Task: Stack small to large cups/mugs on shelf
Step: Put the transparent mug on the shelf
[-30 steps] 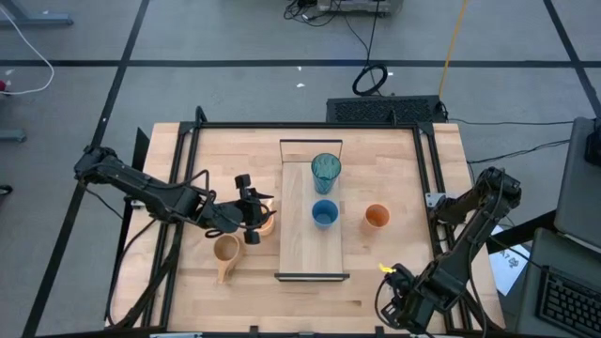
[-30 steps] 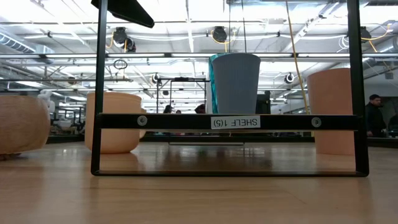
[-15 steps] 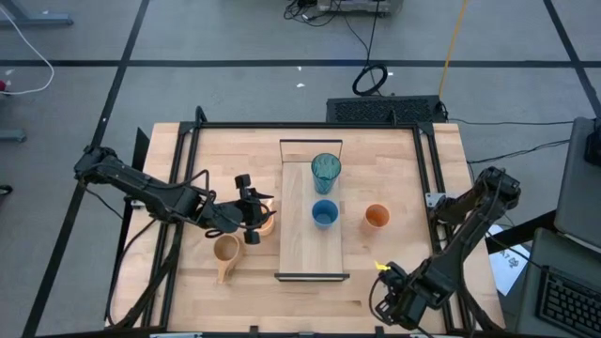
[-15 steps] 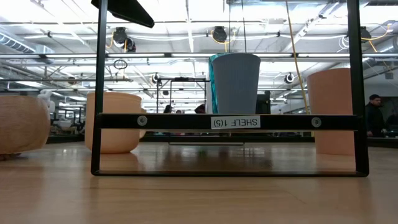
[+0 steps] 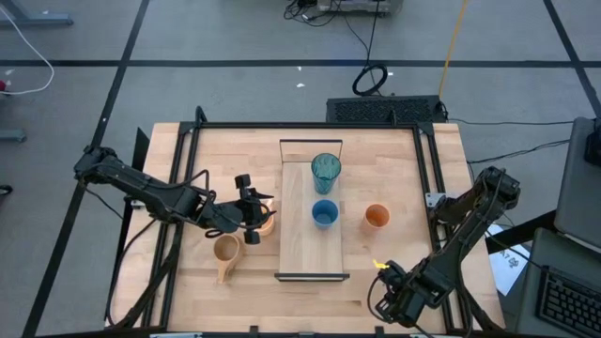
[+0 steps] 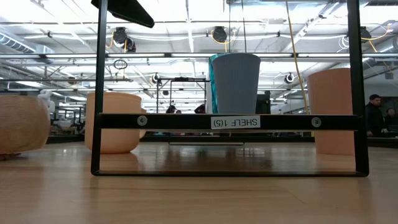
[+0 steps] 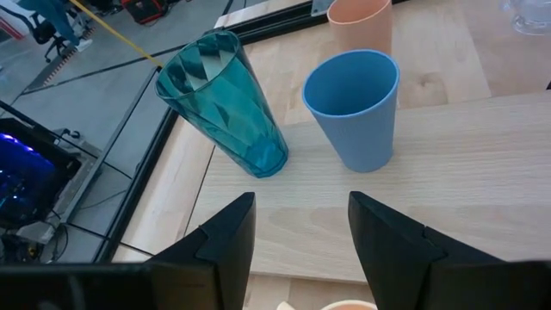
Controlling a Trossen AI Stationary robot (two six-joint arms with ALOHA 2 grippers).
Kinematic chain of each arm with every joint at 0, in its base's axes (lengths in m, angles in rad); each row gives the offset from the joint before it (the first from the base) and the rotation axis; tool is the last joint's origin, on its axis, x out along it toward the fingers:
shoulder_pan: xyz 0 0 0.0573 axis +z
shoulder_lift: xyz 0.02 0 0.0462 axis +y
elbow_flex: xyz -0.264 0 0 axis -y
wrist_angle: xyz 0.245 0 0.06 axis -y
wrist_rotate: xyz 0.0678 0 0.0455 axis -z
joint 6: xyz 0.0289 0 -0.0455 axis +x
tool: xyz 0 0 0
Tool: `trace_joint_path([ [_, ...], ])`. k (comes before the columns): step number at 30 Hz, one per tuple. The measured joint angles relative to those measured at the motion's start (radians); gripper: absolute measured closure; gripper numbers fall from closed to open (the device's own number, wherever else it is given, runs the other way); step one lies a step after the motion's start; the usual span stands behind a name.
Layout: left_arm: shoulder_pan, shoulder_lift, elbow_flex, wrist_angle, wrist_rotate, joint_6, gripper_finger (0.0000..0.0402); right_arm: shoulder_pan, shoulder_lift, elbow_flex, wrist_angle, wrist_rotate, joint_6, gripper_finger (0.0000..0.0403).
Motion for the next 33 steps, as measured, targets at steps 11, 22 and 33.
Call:
trace_joint_path([
  [11,0.000,0.000,0.000,0.000,0.000,-0.004,0.0213,0.000,0.063,0.000,0.013,-0.024,-0.047,0.0298],
  [22,0.000,0.000,0.000,0.001,-0.001,-0.005,0.0213,0.000,0.065,0.000,0.014,-0.023,-0.090,0.0394],
  [33,0.000,0.000,0.000,0.001,-0.002,-0.008,0.0213,0.000,0.039,0.000,0.015,-0.023,-0.146,0.0401],
])
